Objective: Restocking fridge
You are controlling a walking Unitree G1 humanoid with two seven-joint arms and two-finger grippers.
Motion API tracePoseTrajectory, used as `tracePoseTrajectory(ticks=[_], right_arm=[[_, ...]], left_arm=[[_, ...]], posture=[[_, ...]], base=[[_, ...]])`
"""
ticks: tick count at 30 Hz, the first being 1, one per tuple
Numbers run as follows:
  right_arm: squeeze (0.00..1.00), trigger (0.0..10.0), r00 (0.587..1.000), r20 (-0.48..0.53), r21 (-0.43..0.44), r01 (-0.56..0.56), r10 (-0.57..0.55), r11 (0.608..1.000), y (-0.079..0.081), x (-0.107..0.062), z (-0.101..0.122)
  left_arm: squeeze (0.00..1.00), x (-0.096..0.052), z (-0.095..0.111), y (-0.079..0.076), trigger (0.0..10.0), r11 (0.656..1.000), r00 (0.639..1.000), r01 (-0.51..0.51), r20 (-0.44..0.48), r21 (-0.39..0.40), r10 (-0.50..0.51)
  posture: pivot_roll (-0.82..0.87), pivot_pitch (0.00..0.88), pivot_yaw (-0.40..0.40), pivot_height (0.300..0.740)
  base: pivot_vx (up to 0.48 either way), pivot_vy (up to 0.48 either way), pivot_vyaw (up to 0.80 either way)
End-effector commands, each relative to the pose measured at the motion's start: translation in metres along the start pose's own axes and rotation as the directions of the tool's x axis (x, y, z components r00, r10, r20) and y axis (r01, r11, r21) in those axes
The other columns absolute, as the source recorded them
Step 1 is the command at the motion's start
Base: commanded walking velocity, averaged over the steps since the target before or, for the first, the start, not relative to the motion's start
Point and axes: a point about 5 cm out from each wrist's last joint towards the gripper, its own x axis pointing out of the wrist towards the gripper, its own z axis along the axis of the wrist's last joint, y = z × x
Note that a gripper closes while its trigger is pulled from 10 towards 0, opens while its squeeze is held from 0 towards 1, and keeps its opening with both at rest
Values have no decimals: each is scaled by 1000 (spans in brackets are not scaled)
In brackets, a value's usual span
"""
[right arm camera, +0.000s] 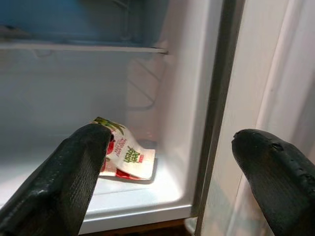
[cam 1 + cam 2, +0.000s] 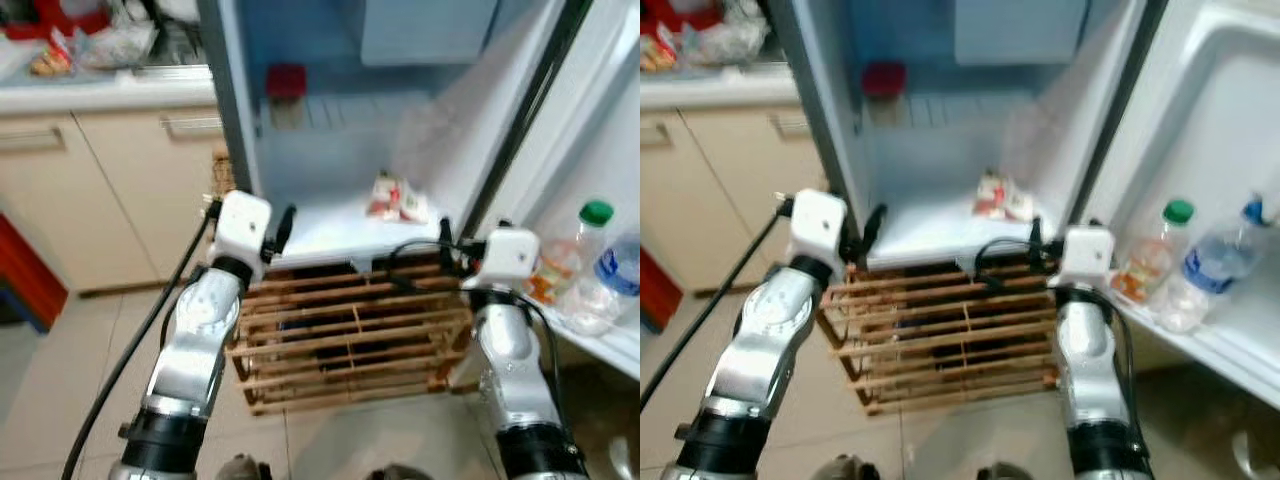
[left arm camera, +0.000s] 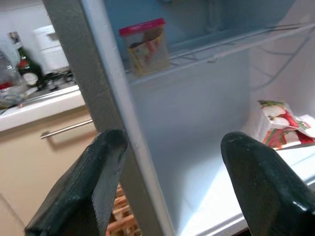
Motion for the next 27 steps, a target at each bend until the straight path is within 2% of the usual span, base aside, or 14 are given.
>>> tracePoseTrajectory(ticks=[1,4,7,9,16,20,23,27], right_arm=[[0,10000,1000,1,22,-2,2,1000,0,4,3],[0,10000,1000,-5,31,-19,19,999,3,6,4],[0,10000,998,-40,43,-43,45,998,5,8,-1],[0,10000,990,-112,84,-73,82,994,5,11,-9],[0,10000,984,-127,65,-120,128,991,9,13,-9],[0,10000,981,-134,46,-136,141,990,13,12,-12],[0,10000,980,-141,59,-137,144,989,14,10,-14],[0,10000,974,-148,47,-164,169,985,16,7,-17]], left_arm=[[0,3,-3,5,10000,999,999,-54,-4,-4,54],[0,5,-5,7,10000,996,996,-93,-6,-2,93],[0,6,-9,9,10000,989,990,-140,-21,-36,140],[0,9,-12,8,10000,981,983,-181,-30,-64,179],[0,10,-9,4,10000,981,983,-183,16,-61,184],[0,13,-6,5,10000,985,986,-159,37,-73,162],[0,14,-4,5,10000,990,988,-139,60,-40,141],[0,14,-3,4,10000,991,989,-129,68,-30,131]], posture=[[-31,0,18,731],[-29,0,8,731],[-22,0,-24,731],[-18,0,-50,731],[-21,0,-59,731],[-27,0,-46,731],[-28,0,-41,731],[-31,0,-35,731]], base=[[0,0,0],[0,0,0],[-205,0,0],[-334,-249,0],[-227,-177,0],[0,0,717],[0,0,688],[0,-480,0]])
